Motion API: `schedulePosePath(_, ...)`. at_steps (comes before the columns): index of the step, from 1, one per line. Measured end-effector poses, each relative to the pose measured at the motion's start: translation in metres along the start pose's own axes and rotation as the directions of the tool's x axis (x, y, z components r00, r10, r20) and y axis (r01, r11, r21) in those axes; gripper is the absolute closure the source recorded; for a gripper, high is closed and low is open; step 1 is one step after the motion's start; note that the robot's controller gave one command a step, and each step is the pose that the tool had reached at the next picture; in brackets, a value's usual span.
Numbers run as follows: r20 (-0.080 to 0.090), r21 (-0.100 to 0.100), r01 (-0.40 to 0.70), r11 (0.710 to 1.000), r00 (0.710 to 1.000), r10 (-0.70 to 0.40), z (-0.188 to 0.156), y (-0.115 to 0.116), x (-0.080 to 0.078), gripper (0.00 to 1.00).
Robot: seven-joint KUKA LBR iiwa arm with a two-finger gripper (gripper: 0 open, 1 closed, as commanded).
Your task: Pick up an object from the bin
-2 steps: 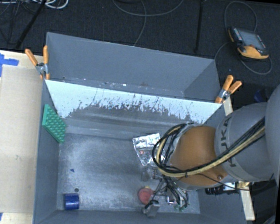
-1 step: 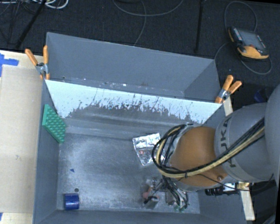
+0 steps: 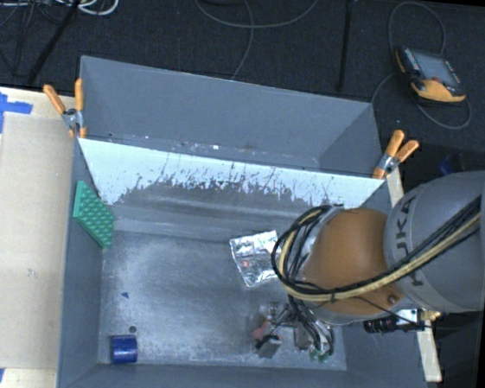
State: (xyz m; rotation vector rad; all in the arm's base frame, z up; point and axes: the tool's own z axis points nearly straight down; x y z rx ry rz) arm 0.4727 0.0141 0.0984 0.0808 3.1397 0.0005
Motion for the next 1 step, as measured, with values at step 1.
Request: schedulePosePath(1, 0.002, 0.000, 0.004, 1.000, 1.000, -0.004, -0.0433, -0.0001, -0.0007, 1.00)
